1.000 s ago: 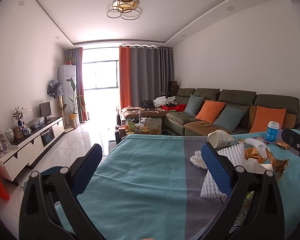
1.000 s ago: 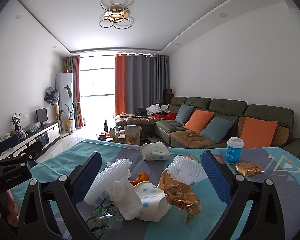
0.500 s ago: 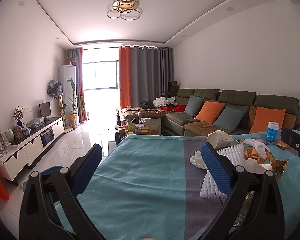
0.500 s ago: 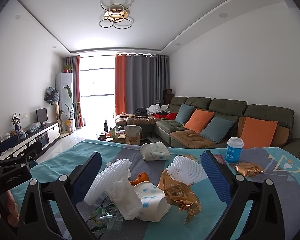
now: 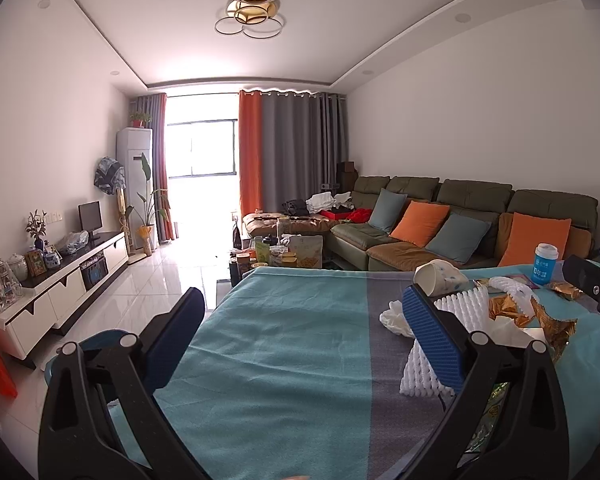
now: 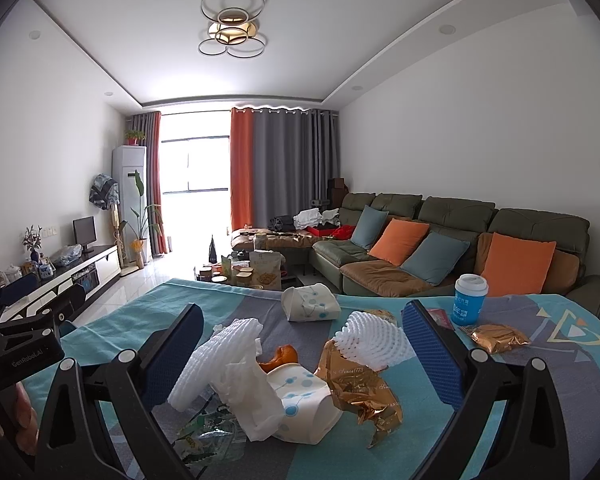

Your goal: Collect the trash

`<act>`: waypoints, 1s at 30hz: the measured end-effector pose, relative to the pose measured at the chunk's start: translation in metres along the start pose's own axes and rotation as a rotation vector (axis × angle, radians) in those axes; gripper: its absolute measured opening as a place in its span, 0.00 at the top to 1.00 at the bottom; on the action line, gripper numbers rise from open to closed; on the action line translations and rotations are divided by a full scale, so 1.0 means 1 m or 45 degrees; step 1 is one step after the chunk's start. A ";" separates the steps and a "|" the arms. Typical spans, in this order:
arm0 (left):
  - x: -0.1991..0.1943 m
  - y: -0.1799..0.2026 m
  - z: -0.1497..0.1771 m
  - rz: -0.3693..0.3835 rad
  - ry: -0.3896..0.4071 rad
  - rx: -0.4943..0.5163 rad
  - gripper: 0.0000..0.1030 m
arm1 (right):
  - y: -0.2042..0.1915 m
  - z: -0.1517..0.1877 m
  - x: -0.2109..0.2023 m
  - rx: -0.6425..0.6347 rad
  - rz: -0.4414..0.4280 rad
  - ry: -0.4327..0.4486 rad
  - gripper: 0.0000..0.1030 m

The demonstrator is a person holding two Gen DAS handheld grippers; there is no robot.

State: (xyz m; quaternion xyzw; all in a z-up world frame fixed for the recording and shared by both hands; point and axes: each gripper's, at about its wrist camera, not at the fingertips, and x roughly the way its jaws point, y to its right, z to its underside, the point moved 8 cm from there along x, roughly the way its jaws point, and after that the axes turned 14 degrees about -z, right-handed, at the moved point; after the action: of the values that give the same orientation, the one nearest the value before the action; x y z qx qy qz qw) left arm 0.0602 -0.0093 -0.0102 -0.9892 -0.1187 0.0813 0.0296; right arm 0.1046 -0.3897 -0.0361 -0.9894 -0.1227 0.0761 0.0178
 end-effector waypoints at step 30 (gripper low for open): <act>0.005 0.005 0.007 0.043 -0.041 0.006 0.05 | 0.011 0.001 0.004 0.030 -0.010 -0.014 0.06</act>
State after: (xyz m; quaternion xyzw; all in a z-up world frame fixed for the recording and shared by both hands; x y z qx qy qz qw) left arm 0.0646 -0.0130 -0.0184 -0.9895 -0.1024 0.0980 0.0286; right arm 0.1105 -0.3993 -0.0387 -0.9882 -0.1257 0.0828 0.0291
